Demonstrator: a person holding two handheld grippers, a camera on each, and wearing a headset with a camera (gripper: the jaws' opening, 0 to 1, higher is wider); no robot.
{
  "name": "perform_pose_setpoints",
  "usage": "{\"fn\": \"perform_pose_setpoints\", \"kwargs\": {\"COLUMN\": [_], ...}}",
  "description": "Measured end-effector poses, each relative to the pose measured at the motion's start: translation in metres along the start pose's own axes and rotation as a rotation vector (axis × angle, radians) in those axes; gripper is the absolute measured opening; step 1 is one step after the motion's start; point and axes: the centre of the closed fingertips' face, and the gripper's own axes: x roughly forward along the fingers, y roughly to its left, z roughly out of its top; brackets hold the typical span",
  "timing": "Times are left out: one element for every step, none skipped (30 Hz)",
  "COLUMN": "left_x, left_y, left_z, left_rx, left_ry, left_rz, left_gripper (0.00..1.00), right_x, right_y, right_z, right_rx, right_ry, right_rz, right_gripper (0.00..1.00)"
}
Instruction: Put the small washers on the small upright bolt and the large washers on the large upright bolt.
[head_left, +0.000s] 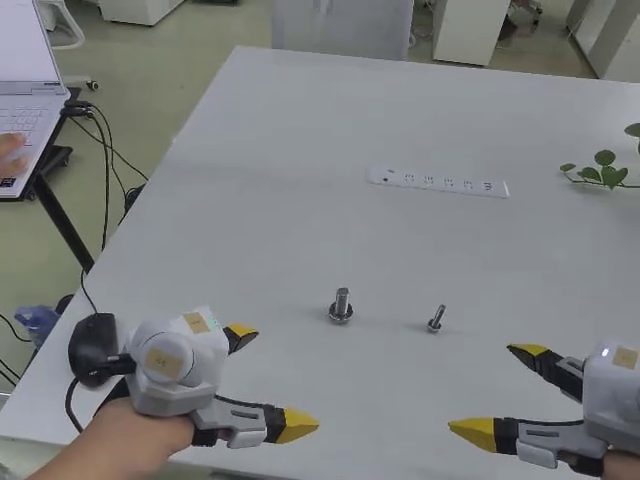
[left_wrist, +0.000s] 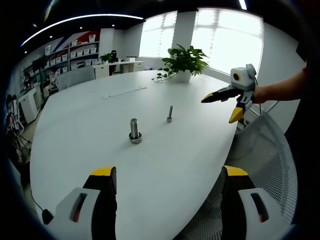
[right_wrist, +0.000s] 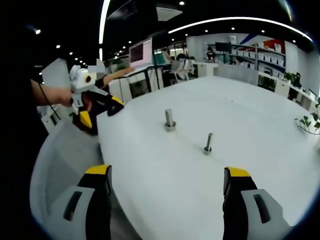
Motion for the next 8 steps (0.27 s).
{"fn": "perform_pose_setpoints", "kwargs": {"left_x": [0.0004, 0.0006, 0.0006, 0.0005, 0.0002, 0.0, -0.0003, -0.0009], "left_y": [-0.0002, -0.0003, -0.0004, 0.0002, 0.0014, 0.0019, 0.0019, 0.0011], "left_z": [-0.0009, -0.0017, -0.003, -0.0035, -0.0038, -0.0038, -0.0042, -0.0046], "left_rx": [-0.001, -0.002, -0.003, -0.002, -0.002, -0.003, -0.008, -0.014], "left_ry": [0.002, 0.004, 0.008, 0.008, 0.008, 0.008, 0.007, 0.01], "left_rz": [0.001, 0.001, 0.0, 0.004, 0.01, 0.013, 0.013, 0.013], "left_gripper": [0.87, 0.88, 0.88, 0.88, 0.88, 0.88, 0.88, 0.89], "right_x": [0.0, 0.0002, 0.0006, 0.0008, 0.0008, 0.0009, 0.0007, 0.0008], "right_y": [0.0004, 0.0007, 0.0017, 0.0031, 0.0046, 0.0056, 0.0066, 0.0077], "right_z": [-0.0001, -0.0006, -0.0018, -0.0025, -0.0028, -0.003, -0.0027, -0.0024], "right_rx": [0.005, 0.007, 0.005, 0.0, -0.002, -0.002, -0.004, 0.001], "right_ry": [-0.002, -0.002, 0.0, 0.003, 0.005, 0.005, 0.003, -0.001], "right_rz": [0.0, 0.0, -0.001, 0.0, 0.003, 0.006, 0.008, 0.013], "right_gripper": [0.93, 0.94, 0.95, 0.96, 0.96, 0.96, 0.96, 0.96]}}
